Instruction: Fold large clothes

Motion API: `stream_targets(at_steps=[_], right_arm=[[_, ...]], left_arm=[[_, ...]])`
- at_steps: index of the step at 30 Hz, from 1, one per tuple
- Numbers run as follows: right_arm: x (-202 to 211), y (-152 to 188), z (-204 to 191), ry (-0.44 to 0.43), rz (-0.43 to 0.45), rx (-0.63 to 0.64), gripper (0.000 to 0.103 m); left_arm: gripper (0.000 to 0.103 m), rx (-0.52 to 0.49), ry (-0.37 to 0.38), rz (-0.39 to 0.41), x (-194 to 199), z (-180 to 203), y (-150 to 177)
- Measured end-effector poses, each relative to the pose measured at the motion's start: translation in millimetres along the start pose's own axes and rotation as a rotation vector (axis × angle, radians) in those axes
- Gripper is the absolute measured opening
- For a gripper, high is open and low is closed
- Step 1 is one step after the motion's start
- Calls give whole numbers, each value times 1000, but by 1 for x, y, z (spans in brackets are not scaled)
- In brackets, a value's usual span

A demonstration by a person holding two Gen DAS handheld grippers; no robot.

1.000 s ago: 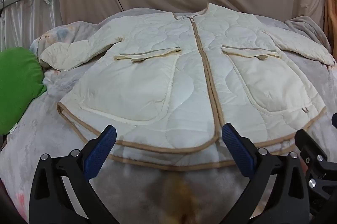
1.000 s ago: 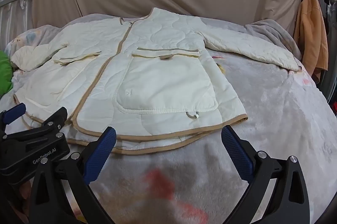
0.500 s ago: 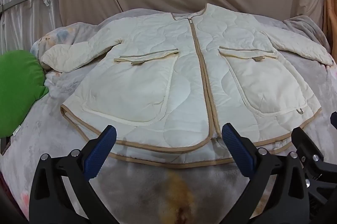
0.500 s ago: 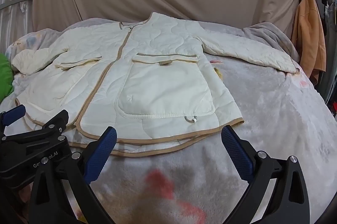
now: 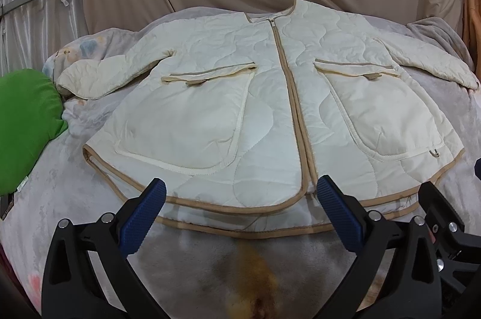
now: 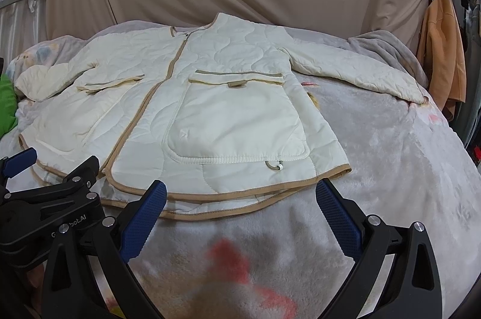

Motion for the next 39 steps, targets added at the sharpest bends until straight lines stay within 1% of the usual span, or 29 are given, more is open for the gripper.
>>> stream_targets(at_steps=[14,19,28,39], right_arm=[[-1,2,-1,1,0,4,98],[0,3,-1,3,3,7,98],[3,-5,2,1,12,2,98],[2,-8,2,1,9,3,98]], left_arm=[[98,1,-3,-5,-3,-2,1],[98,-10,-17,5,-1,-1,1],[98,-28,-37,26,7,2,-9],[98,-30,-38,26,7,2,-11]])
Point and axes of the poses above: each gripper's, at about its wrist camera, not at the fingertips, and x roughly against the way its jaws point, z to its right, y to its underside, the point moved 4 cm from there along -x, roughly the way its jaws point, and after that the axes turned 13 degrees about y, right-handed, at the moved point
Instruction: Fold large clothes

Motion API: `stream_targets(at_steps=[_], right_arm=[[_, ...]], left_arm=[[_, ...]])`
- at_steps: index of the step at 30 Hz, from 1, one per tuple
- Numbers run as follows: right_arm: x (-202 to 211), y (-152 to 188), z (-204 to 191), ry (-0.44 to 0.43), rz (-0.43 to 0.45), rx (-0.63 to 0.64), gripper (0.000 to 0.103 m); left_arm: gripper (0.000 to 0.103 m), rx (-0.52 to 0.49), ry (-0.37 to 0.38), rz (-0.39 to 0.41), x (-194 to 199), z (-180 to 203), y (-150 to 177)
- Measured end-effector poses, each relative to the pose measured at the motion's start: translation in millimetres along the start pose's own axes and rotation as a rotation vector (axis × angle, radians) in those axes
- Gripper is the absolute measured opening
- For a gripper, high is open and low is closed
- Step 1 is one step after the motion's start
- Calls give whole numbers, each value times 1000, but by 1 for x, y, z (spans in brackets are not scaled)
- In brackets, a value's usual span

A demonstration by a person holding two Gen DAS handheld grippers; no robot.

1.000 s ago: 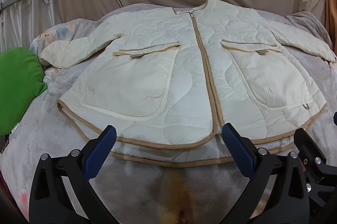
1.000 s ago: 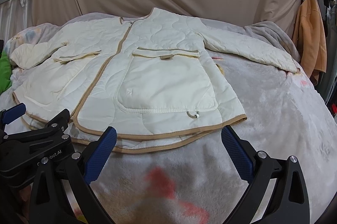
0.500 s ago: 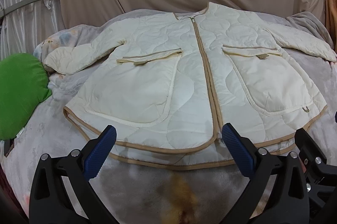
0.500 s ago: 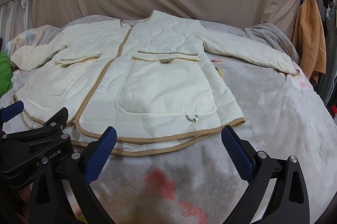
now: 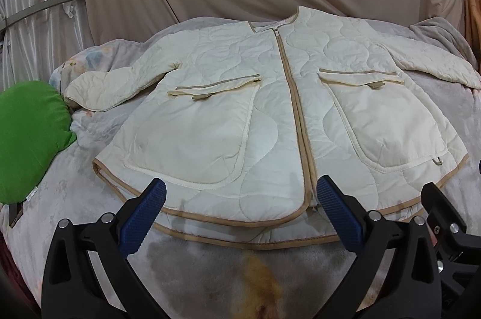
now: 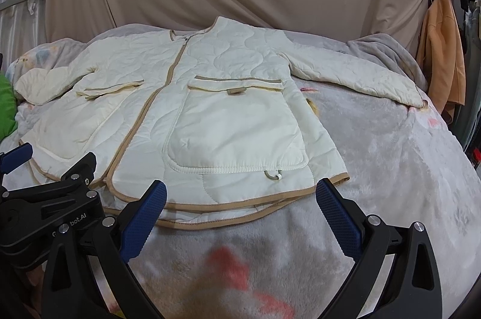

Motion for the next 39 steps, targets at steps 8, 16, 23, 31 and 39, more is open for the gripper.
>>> stream_targets(at_steps=[8,16,23,31,39], right_arm=[[-2,0,-1,1,-4,2,98],[-2,-1,-2,1,-3,2,98],[-3,-3,-3,0,-2,5,98],[-4,-5,-6,3,-2,8,98],[-5,-6,-6,3,-1,9,98]], left_arm=[[98,1,1,-5,-2,-1,-2],[98,0,0,-7,-3,-2,-4],[98,0,0,-9,-4,-4,-6],[98,0,-1,-10,-7,-7,-9],[98,-1,-1,-11,-7,-7,-9]])
Point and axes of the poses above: each gripper's, at about its wrist camera, not at the fingertips, and x roughly against the way its jaws point, z to its right, y to its underside, the point moved 4 cm from there along -x, roughly the way its jaws point, and after that the axes turned 13 degrees about y, right-handed, at the moved point
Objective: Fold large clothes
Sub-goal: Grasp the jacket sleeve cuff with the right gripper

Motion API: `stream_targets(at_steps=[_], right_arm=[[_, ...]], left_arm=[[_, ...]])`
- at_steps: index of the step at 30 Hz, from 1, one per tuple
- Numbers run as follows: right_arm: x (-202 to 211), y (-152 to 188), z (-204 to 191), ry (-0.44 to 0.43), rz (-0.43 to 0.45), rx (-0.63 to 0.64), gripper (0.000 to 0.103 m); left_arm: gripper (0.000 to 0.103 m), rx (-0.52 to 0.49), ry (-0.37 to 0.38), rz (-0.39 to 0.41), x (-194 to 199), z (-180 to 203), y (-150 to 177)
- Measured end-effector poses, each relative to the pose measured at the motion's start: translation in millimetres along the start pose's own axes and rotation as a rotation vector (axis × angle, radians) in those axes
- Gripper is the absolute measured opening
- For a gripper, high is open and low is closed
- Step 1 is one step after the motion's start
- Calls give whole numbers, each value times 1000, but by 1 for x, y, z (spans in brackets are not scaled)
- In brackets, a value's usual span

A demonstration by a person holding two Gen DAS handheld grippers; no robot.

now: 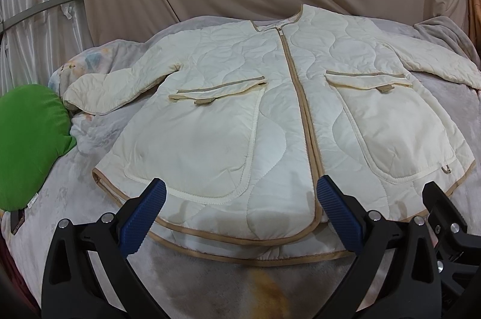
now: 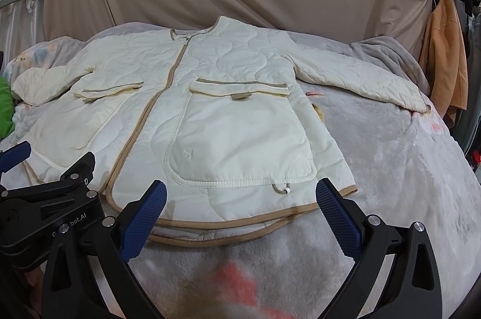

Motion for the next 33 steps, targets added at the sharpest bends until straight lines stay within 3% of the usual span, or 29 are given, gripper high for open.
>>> stream_targets(at_steps=[10,13,16,20,24,28,33], right_arm=[[1,1,0,-2,2,3,98],[-1,-6,1,-6,6,17,98],[-9,-28,28,14,8,-1,98],[-46,-62,108,-46,-79,-137,98],[-115,-86,200,71,-109,-257,98],[-202,-87,292,176,-201,-416,98],[-270,-80,365,245,-257,-637,90]], left_arm=[[98,2,5,-4,-2,-3,-2],[98,24,60,-30,-7,-11,-5],[98,71,113,-49,-10,-31,-11],[98,100,94,-37,-17,-67,-30],[98,121,36,-3,-26,-103,-55],[98,151,34,5,-43,-124,-75],[98,147,-1,1,-68,-133,-94]])
Point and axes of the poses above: each gripper's, at about its wrist camera, not at the fingertips, and x roughly against the way its jaws point, z to its right, y to its underside, the point moved 4 cm from there along -x, roughly the way its jaws point, and after that the axes turned 13 degrees about y, right-handed, at the moved point
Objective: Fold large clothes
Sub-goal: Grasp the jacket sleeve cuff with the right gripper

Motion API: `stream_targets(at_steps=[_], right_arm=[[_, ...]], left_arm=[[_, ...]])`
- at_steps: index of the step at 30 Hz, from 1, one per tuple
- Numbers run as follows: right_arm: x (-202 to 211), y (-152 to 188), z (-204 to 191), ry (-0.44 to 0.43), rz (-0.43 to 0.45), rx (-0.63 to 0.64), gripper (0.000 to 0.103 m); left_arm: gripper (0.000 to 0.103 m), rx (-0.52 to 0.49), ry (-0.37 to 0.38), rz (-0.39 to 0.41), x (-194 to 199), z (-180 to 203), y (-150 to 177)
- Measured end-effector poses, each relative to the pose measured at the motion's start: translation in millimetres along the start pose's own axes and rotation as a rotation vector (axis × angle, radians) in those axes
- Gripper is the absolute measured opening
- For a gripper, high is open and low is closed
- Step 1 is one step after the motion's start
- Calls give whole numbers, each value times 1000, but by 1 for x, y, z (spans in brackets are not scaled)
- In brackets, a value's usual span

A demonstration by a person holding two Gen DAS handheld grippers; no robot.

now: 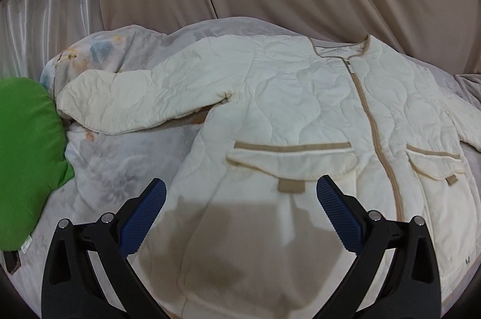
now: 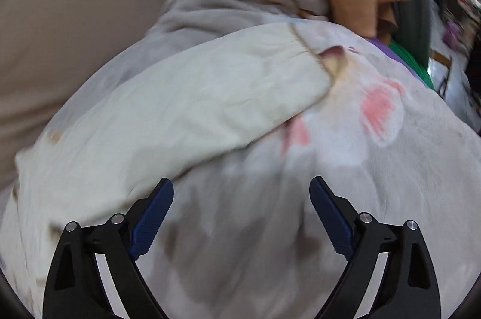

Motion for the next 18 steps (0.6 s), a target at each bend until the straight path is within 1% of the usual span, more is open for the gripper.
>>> stream_targets(at_steps=[4,5,8,9,11,12,13,14,15,16,18], right_arm=[[-25,-21,3,33,28,-25,90],[-31,-27,3,28,27,-34,90],[-53,-39,5,0,-13,-81,89],[-58,-42,6,-6,-24,-98,85],[-65,-48,6,7,-25,-124,64],[-65,-53,5,14,-11,-132,57],[-63,-58,2,-4,2,-135,24],[-61,-64,-3,-54,-9,-142,11],[-56,-70,-8,-77,-2,-163,11],[-44,-77,-17,-107,31,-177,11],[-13,-88,-47,-181,102,-129,9]], left_arm=[[98,-4,-6,-5,-18,4,-6],[98,-6,-4,-11,-23,6,-6],[98,-9,9,-34,-37,10,-6],[98,-12,12,-44,-41,12,-5],[98,-14,18,-58,-47,15,-4],[98,-17,23,-63,-50,17,-4],[98,-20,26,-64,-51,18,-4],[98,-24,31,-65,-53,20,-5],[98,-25,33,-65,-54,20,-7],[98,-26,38,-65,-54,21,-9],[98,-22,52,-59,-54,22,-14]])
Point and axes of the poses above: each gripper's, at about its wrist camera, not at the fingertips, and x roughly against the way its jaws point, z to its right, y to its underside, the point moved 4 cm from there along -x, roughly the way its jaws point, and after that the axes turned 13 degrees about y, right-handed, at the moved point
